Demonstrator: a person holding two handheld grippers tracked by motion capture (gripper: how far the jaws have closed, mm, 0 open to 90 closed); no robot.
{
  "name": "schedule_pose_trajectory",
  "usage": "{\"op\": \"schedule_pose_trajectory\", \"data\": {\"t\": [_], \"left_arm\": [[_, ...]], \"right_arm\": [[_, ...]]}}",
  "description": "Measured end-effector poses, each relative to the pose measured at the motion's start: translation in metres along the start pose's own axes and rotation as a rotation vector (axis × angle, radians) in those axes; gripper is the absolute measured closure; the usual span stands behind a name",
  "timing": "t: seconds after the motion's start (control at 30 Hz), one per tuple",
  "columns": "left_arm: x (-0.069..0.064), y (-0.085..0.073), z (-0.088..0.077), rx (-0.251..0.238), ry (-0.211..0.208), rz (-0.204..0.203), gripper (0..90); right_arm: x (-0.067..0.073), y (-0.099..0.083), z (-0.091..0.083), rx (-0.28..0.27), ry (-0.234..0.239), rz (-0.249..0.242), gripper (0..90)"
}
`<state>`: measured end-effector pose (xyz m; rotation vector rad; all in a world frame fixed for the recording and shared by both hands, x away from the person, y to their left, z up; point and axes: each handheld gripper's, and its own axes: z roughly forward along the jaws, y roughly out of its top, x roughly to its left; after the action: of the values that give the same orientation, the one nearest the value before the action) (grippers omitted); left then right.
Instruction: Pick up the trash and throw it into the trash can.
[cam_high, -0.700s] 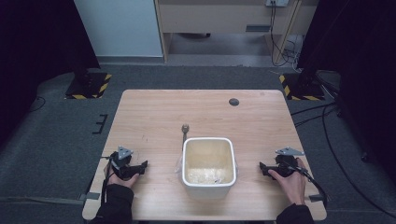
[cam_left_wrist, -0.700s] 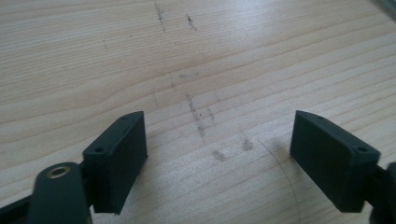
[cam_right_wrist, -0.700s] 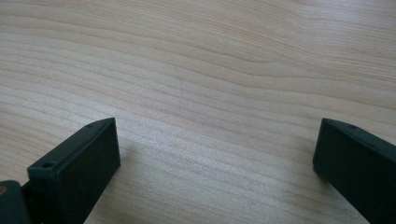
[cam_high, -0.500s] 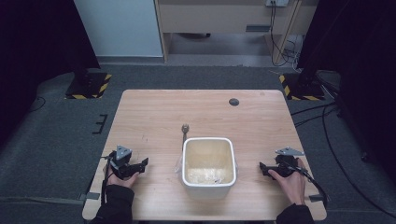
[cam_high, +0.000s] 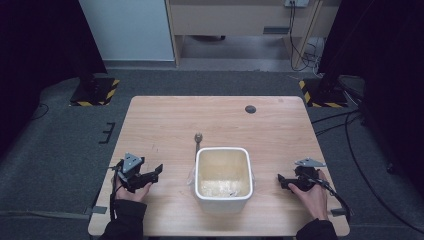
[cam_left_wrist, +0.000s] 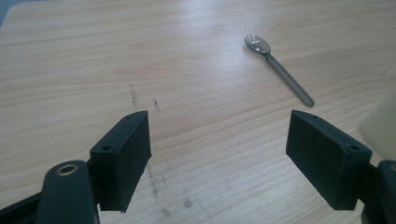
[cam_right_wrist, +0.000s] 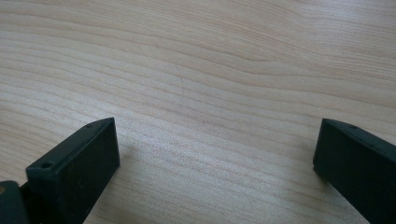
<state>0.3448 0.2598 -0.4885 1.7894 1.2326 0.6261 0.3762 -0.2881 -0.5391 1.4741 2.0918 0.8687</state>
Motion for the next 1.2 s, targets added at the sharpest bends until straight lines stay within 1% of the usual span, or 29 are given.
{"op": "schedule_pose_trajectory", "data": {"t": [0.13, 0.23, 0.3, 0.4, 0.43, 0.5, 0.53, 0.57, 0.6, 0.67, 0.73, 0.83, 0.87, 0.9, 0.93, 0.97, 1.03, 1.07, 1.2], "left_arm": [[-0.005, 0.008, -0.001, -0.026, -0.009, 0.003, 22.1], [-0.006, 0.012, -0.001, -0.031, -0.013, 0.008, 22.2], [-0.008, 0.015, 0.001, -0.037, -0.017, 0.01, 22.4], [-0.012, 0.025, 0.006, -0.053, -0.025, 0.014, 22.6], [-0.012, 0.025, 0.006, -0.053, -0.025, 0.014, 22.8], [-0.017, 0.033, 0.011, -0.054, -0.03, 0.026, 22.9], [-0.017, 0.033, 0.011, -0.054, -0.03, 0.026, 23.1], [-0.022, 0.039, 0.014, -0.061, -0.032, 0.041, 23.3], [-0.022, 0.039, 0.014, -0.061, -0.032, 0.041, 23.3], [-0.028, 0.047, 0.019, -0.061, -0.041, 0.051, 23.3], [-0.03, 0.049, 0.021, -0.063, -0.043, 0.056, 23.6], [-0.04, 0.058, 0.028, -0.065, -0.052, 0.079, 24.1], [-0.04, 0.058, 0.028, -0.065, -0.052, 0.079, 24.2], [-0.043, 0.061, 0.032, -0.064, -0.052, 0.092, 24.4], [-0.043, 0.061, 0.032, -0.064, -0.052, 0.092, 24.5], [-0.046, 0.064, 0.038, -0.061, -0.053, 0.098, 25.2], [-0.047, 0.065, 0.041, -0.056, -0.053, 0.099, 26.1], [-0.049, 0.066, 0.046, -0.054, -0.05, 0.104, 26.4], [-0.051, 0.068, 0.061, -0.042, -0.048, 0.098, 27.3]], "right_arm": [[0.0, 0.0, 0.0, 0.0, 0.0, -0.001, 0.5], [0.0, 0.0, 0.0, 0.0, 0.0, 0.0, 0.5], [0.0, 0.0, 0.0, 0.0, 0.001, -0.001, 0.5], [0.0, 0.0, 0.0, 0.0, 0.001, -0.001, 0.5], [0.0, 0.0, 0.0, 0.0, 0.001, -0.001, 0.5], [0.0, 0.0, 0.0, 0.0, 0.0, 0.0, 0.5], [0.0, 0.0, 0.0, 0.0, 0.0, 0.0, 0.5], [0.0, 0.0, 0.0, 0.0, 0.0, 0.0, 0.5], [0.0, 0.0, 0.0, 0.0, 0.0, 0.0, 0.5], [0.0, 0.0, 0.0, 0.0, 0.0, 0.0, 0.5], [0.0, 0.0, 0.0, 0.0, 0.0, 0.0, 0.5], [0.0, 0.0, 0.0, 0.0, 0.0, 0.0, 0.5], [0.0, 0.0, 0.0, 0.0, 0.0, 0.0, 0.5], [0.0, 0.0, 0.0, 0.0, 0.0, 0.0, 0.5], [0.0, 0.0, 0.0, 0.0, 0.0, 0.0, 0.5], [0.0, 0.0, 0.0, 0.0, 0.0, 0.0, 0.5], [0.0, 0.0, 0.0, 0.0, 0.0, 0.0, 0.5], [0.0, 0.0, 0.0, 0.0, 0.0, 0.0, 0.5], [0.0, 0.0, 0.0, 0.0, 0.0, 0.0, 0.5]]}}
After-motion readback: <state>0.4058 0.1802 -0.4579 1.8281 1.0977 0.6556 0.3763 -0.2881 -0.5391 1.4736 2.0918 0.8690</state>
